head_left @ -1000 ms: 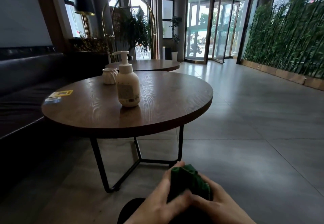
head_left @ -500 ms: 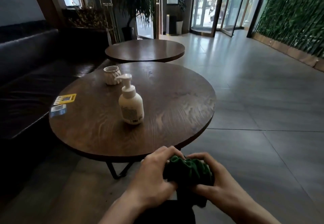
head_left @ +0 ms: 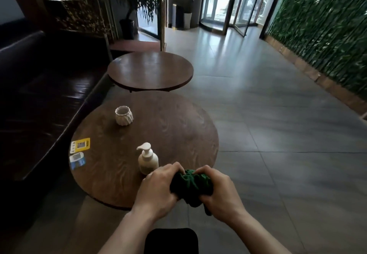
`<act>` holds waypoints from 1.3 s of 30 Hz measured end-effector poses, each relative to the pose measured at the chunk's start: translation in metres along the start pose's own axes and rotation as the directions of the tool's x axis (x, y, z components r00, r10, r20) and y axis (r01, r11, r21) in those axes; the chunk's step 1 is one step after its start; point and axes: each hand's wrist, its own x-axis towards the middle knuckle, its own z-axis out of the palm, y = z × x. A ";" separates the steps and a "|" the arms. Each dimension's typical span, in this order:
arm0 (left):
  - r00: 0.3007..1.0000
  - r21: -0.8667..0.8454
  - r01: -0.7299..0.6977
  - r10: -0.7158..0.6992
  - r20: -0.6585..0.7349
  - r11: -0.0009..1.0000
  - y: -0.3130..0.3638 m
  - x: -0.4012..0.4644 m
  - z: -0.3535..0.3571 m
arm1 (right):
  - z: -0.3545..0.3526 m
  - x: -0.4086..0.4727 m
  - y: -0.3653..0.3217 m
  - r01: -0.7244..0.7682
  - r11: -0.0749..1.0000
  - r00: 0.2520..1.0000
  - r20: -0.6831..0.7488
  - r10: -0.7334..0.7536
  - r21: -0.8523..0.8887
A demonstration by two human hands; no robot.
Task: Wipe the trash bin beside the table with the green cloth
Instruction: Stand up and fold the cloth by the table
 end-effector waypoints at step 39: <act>0.791 0.475 0.281 -0.481 0.377 0.834 -0.160 0.300 0.208 | 0.069 0.367 0.250 0.285 0.881 0.846 0.531 -0.047 -0.376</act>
